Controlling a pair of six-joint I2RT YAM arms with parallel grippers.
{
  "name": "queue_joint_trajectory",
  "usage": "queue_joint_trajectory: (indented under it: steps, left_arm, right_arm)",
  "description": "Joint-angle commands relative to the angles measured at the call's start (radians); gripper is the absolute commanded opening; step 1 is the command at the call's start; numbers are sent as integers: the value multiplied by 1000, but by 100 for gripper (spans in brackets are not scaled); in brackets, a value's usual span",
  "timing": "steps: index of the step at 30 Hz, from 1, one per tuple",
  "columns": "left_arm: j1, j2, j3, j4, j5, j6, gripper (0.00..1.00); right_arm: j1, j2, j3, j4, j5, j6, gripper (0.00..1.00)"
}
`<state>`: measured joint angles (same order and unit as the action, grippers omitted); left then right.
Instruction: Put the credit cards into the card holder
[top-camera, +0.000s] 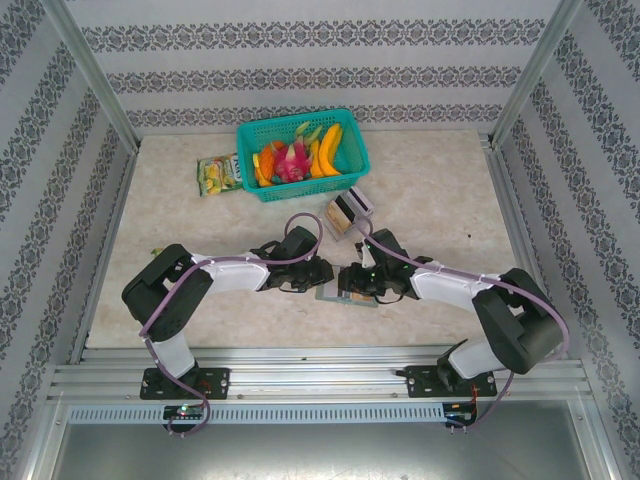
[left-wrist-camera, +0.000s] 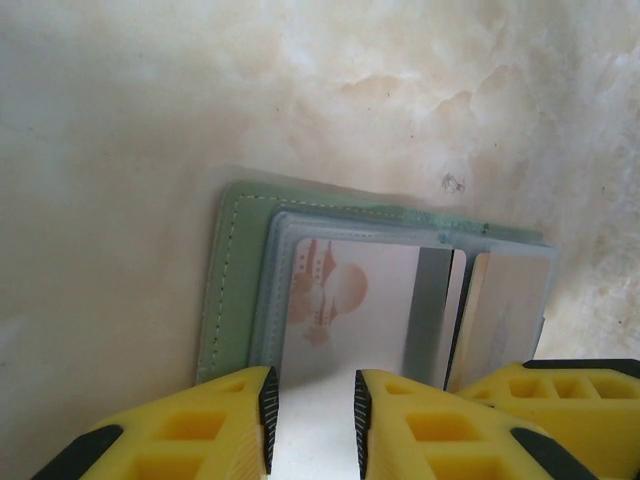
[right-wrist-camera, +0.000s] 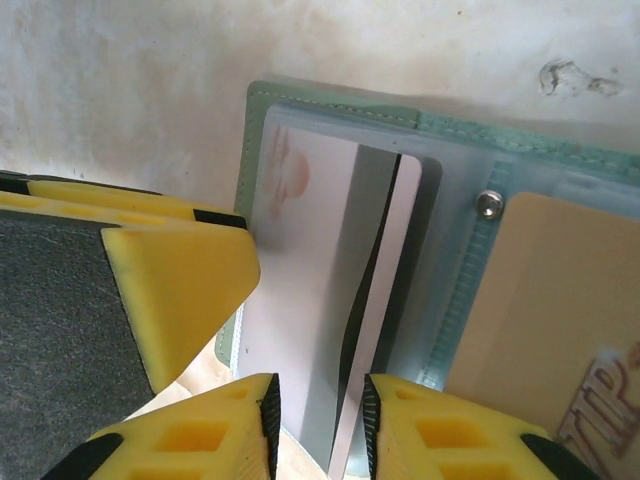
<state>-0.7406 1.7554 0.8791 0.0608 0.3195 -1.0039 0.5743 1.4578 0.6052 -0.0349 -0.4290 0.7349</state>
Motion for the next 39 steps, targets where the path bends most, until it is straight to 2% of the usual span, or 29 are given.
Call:
queue_joint_trajectory:
  steps: [1,8,11,15,18,23,31,39]
  left_arm:
    - [-16,-2,2,-19,-19,-5,30]
    - [-16,-35,-8,-24,-46,3,30]
    - [-16,-71,-12,-46,-73,23,31]
    - [-16,-111,-4,-97,-113,62,34]
    - [-15,-123,11,-143,-139,96,36]
    - [-16,-93,61,-202,-136,142,43]
    - [-20,-68,117,-197,-77,188,43]
    - [-45,3,171,-164,-1,197,43]
  right_arm:
    - [13,20,30,-4,19,2,30]
    - [14,-8,47,-45,32,-9,31]
    - [9,-107,45,-148,141,-29,32]
    - [-9,-227,78,-423,423,-46,36]
    - [-46,-263,72,-530,513,-31,37]
    - [-124,-245,14,-455,386,-28,34]
    - [-115,-122,37,-395,336,-32,32]
    - [-106,-82,51,-363,312,-35,34]
